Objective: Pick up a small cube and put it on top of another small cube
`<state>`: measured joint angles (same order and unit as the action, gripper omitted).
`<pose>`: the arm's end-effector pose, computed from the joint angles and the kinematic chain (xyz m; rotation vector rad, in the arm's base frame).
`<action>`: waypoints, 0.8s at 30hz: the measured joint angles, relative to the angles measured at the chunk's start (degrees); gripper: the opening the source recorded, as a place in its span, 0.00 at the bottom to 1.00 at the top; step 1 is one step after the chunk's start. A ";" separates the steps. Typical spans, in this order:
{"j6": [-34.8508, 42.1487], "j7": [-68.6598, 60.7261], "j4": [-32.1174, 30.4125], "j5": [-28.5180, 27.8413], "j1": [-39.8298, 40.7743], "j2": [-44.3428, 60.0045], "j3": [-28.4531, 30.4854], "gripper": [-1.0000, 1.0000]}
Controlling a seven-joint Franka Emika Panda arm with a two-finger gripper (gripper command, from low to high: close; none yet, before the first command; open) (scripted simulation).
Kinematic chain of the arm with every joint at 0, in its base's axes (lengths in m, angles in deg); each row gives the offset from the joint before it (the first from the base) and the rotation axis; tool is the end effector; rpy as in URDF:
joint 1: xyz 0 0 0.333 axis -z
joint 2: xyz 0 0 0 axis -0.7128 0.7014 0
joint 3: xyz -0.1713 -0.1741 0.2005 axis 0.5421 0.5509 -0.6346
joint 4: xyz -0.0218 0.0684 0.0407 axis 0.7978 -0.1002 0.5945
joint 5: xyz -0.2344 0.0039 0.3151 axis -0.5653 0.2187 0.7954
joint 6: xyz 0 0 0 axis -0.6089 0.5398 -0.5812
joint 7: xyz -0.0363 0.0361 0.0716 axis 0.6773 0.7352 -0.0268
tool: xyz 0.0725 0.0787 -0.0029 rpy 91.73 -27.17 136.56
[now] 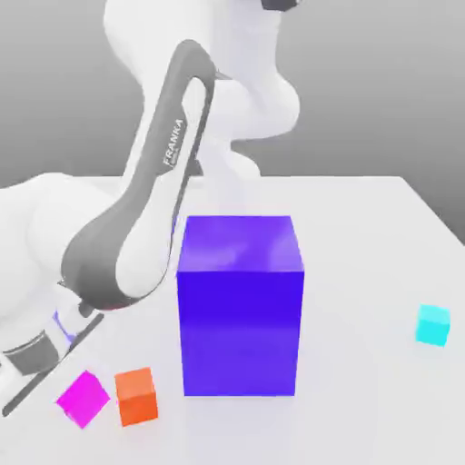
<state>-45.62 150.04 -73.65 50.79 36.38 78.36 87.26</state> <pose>0.4859 -0.2424 0.2071 0.3568 -2.8730 -0.3304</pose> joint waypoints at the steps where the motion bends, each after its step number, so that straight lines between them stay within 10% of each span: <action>1: 0.42 -1.90 -0.05 0.16 1.18 0.19 0.06 0.00; 24: -4.50 -29.46 -15.84 8.38 15.16 -0.99 -0.77 0.00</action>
<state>-50.12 120.58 -89.49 59.17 51.54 77.37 86.49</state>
